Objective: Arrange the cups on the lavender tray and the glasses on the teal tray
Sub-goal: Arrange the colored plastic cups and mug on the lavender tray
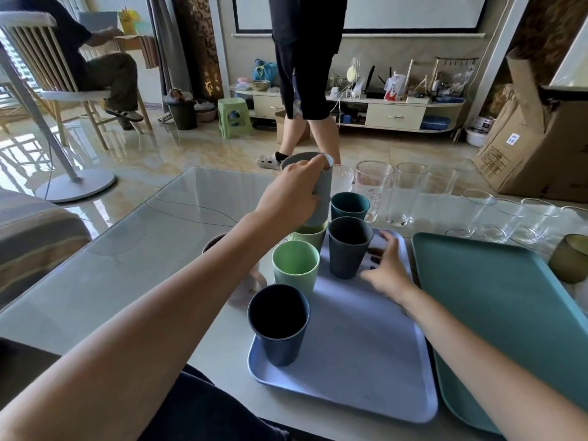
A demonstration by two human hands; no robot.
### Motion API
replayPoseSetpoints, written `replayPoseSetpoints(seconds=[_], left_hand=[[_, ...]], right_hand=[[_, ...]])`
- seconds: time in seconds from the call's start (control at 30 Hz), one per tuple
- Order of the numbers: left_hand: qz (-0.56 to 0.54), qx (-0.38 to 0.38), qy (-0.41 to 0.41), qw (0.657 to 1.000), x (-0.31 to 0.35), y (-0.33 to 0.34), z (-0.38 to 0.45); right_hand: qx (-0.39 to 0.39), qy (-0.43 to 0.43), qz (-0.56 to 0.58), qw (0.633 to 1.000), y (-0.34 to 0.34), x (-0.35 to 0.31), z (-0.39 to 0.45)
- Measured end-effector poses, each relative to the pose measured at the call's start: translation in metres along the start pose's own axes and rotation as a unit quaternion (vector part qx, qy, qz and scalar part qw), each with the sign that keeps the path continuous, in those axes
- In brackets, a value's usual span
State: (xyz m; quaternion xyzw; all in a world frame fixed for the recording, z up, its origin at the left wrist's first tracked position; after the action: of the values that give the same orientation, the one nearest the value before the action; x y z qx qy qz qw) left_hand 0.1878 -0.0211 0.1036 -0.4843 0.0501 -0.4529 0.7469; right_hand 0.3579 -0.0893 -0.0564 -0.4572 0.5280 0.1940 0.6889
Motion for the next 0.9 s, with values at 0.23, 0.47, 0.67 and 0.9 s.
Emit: replayPoseSetpoints(seconds=[0.23,0.47,0.67,0.9], left_hand=[[-0.003,0.024,0.031,0.999,0.034,-0.002,-0.008],[-0.025,-0.072,0.104,0.992,0.076,0.020,-0.024],[-0.097,-0.173,0.147,0.969,0.080,0.029,-0.031],[-0.067,-0.099,-0.090,0.989,-0.003,0.011,-0.004]], right_hand=[[0.097,-0.221,0.017,0.970,-0.060,-0.031,-0.027],[-0.016,-0.177,0.075,0.981,-0.051,-0.049,-0.033],[-0.017,-0.128,0.131,0.983,-0.044,-0.039,-0.044],[-0.068,-0.040,0.094,0.992,-0.022,-0.002,-0.057]])
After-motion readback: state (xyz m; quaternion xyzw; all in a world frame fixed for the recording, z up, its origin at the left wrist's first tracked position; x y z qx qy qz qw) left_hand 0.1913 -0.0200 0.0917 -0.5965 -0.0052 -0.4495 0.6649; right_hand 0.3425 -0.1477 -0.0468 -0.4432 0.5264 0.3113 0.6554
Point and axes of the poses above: each hand's wrist, its own z-axis towards the middle knuckle, its own y-axis out of the palm, x = y × z, the point moved 4 cm from there along z, towards the middle knuckle, and after that the axes turned 7 degrees about x, right-handed, at the moved point
